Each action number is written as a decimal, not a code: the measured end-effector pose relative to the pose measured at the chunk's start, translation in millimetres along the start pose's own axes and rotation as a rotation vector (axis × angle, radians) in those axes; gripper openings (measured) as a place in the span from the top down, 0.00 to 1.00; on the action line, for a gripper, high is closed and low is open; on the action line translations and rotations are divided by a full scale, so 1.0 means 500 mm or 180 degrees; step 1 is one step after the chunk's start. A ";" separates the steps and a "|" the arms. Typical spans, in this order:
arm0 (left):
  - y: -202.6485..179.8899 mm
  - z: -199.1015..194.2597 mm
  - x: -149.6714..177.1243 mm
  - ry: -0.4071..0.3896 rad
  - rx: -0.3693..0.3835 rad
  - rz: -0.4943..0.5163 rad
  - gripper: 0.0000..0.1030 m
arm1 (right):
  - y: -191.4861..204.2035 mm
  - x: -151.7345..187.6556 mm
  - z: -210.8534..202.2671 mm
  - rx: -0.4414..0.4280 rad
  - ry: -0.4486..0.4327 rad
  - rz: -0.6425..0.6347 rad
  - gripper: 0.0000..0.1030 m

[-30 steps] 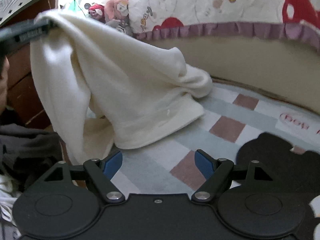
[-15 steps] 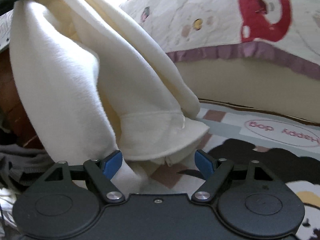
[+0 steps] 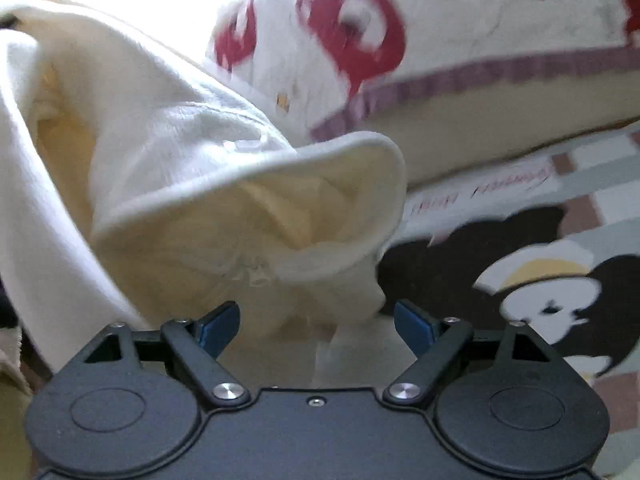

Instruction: Fold clothes

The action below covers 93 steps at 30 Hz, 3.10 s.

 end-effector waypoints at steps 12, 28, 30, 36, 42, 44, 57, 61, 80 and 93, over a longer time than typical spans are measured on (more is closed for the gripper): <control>0.150 0.119 0.656 0.2910 -0.1048 -0.0441 0.87 | -0.164 0.079 0.015 0.0602 0.0074 0.0386 0.14; 0.120 -0.052 0.712 0.3184 -0.1084 -0.1044 0.49 | -0.180 0.177 0.126 0.0271 0.0743 0.0737 0.14; 0.101 -0.082 0.699 0.3120 -0.0929 -0.1432 0.38 | -0.172 0.185 0.131 0.0100 0.0794 0.0895 0.14; 0.049 -0.083 0.720 0.3561 -0.0361 -0.2333 0.36 | -0.114 0.206 0.131 -0.0142 0.0766 0.0784 0.47; -0.016 -0.062 0.729 0.3656 0.0097 -0.2519 0.36 | -0.040 0.201 0.113 -0.0237 0.0612 0.0239 0.79; -0.038 -0.060 0.730 0.3707 0.0198 -0.2398 0.33 | -0.026 0.198 0.111 -0.0367 0.0632 0.0200 0.82; -0.113 -0.059 0.675 0.3445 0.0615 -0.1975 0.19 | 0.053 0.214 0.109 -0.1065 0.0830 0.0106 0.96; -0.139 -0.056 0.709 0.3594 0.0461 -0.1359 0.19 | 0.071 0.226 0.115 -0.0920 0.0956 -0.0181 0.92; 0.053 -0.123 0.658 0.3207 -0.0687 -0.0895 0.89 | -0.133 0.178 0.101 0.0488 0.0510 0.0238 0.08; 0.329 -0.051 0.772 0.3206 -0.1910 0.0229 0.90 | -0.158 0.095 0.168 0.0768 0.0408 -0.0691 0.09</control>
Point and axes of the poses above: each gripper's, at about its wrist camera, not at the fingertips, and z roughly the way its jaws point, y to its left, x to its underside, the point moved 1 cm from there along z, roughly the way its jaws point, and after that the axes turned 10 degrees about -y, right-handed, at the moved point
